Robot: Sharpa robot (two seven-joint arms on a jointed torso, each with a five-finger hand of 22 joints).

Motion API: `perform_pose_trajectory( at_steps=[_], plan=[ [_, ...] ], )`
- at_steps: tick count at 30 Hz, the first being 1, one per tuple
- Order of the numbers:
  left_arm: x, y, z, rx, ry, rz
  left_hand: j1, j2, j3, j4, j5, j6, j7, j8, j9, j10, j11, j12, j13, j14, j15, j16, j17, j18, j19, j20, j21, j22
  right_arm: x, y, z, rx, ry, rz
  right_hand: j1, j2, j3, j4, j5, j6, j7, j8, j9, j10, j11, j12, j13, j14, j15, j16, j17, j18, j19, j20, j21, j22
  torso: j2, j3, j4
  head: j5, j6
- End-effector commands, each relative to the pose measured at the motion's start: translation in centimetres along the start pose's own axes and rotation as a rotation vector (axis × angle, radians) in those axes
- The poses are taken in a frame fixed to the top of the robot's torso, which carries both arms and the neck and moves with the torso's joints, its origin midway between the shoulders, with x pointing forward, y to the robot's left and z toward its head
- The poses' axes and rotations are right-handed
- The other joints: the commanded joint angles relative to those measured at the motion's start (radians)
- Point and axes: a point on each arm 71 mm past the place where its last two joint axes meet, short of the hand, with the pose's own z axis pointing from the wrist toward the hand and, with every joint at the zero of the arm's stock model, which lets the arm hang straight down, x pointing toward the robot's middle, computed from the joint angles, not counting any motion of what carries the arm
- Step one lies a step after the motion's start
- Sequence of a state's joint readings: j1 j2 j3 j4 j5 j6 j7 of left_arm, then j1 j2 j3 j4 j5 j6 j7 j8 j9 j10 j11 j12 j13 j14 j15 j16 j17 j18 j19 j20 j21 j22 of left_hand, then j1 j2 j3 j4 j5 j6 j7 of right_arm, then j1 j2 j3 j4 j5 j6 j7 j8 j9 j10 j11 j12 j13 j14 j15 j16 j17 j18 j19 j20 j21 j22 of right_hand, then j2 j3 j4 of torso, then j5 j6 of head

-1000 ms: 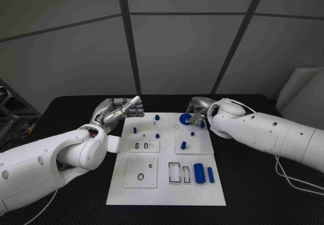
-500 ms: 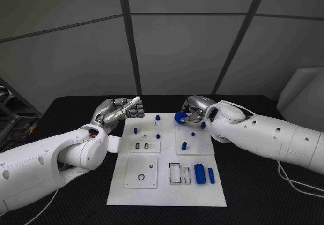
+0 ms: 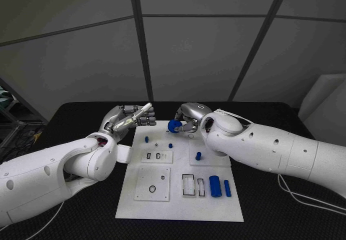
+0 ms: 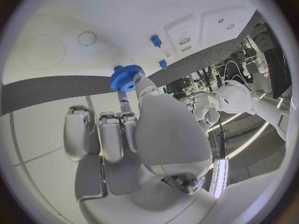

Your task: Assemble the parts on the task board

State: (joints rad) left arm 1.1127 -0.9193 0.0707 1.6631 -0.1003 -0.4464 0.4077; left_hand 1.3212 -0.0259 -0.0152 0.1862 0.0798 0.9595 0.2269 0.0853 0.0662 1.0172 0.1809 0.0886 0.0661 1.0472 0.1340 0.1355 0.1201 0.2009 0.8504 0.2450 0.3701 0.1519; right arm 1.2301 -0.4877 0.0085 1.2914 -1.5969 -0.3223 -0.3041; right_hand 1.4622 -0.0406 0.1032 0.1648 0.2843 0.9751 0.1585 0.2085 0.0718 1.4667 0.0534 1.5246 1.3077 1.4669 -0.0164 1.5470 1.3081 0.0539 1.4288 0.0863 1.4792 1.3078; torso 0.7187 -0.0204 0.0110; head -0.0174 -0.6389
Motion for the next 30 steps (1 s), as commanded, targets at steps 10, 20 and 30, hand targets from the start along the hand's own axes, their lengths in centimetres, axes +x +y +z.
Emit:
perform_pose_trajectory(
  at_steps=[10, 20, 30],
  plan=[
    [0.2, -0.1, 0.1, 0.009, 0.015, 0.0, -0.002, 0.004, -0.005, 0.0, -0.005, 0.002, 0.006, -0.007, 0.0, -0.001, 0.002, -0.006, 0.0, 0.0, 0.006, -0.006, 0.001, -0.019, 0.001, 0.003, -0.001, -0.001, 1.3, 1.6, 1.3, -0.022, 0.007, -0.049, -0.015, -0.003, 0.013, 0.001, 0.005, 0.044, -0.03, -0.008, 0.001, 0.073, -0.008, 0.004, 0.209, 0.091, -0.007, 0.005, 0.199, -0.009, 0.007, 0.003, 0.005, 0.05, 0.001, 0.0002, -0.0001, 0.007, -0.005],
    [0.2, -0.1, 0.1, 0.01, 0.014, 0.0, -0.002, 0.004, -0.005, 0.0, -0.005, 0.001, 0.006, -0.007, 0.0, -0.001, 0.002, -0.006, 0.0, 0.0, 0.006, -0.006, 0.001, -0.019, 0.001, 0.003, -0.001, -0.001, 2.4, 1.9, 1.7, -0.018, 0.048, -0.063, -0.019, -0.006, 0.016, 0.002, 0.005, 0.042, -0.029, -0.012, 0.0, 0.072, -0.007, 0.003, 0.208, 0.091, -0.006, 0.005, 0.199, -0.009, 0.007, 0.003, 0.005, 0.05, 0.001, 0.0017, -0.0036, 0.013, -0.009],
    [0.2, -0.2, 0.1, 0.011, 0.014, 0.0, -0.002, 0.004, -0.005, 0.0, -0.005, 0.001, 0.006, -0.007, 0.0, -0.001, 0.002, -0.006, 0.0, 0.0, 0.006, -0.006, 0.001, -0.019, 0.001, 0.003, -0.001, -0.001, 2.7, 1.8, 2.1, -0.014, 0.048, -0.066, -0.047, -0.032, 0.029, 0.005, 0.002, -0.01, -0.006, -0.06, -0.007, 0.051, 0.012, -0.025, 0.177, 0.089, 0.009, 0.003, 0.193, -0.007, -0.002, 0.014, 0.0, 0.04, 0.001, 0.0015, -0.0032, 0.012, -0.011]
  ],
)
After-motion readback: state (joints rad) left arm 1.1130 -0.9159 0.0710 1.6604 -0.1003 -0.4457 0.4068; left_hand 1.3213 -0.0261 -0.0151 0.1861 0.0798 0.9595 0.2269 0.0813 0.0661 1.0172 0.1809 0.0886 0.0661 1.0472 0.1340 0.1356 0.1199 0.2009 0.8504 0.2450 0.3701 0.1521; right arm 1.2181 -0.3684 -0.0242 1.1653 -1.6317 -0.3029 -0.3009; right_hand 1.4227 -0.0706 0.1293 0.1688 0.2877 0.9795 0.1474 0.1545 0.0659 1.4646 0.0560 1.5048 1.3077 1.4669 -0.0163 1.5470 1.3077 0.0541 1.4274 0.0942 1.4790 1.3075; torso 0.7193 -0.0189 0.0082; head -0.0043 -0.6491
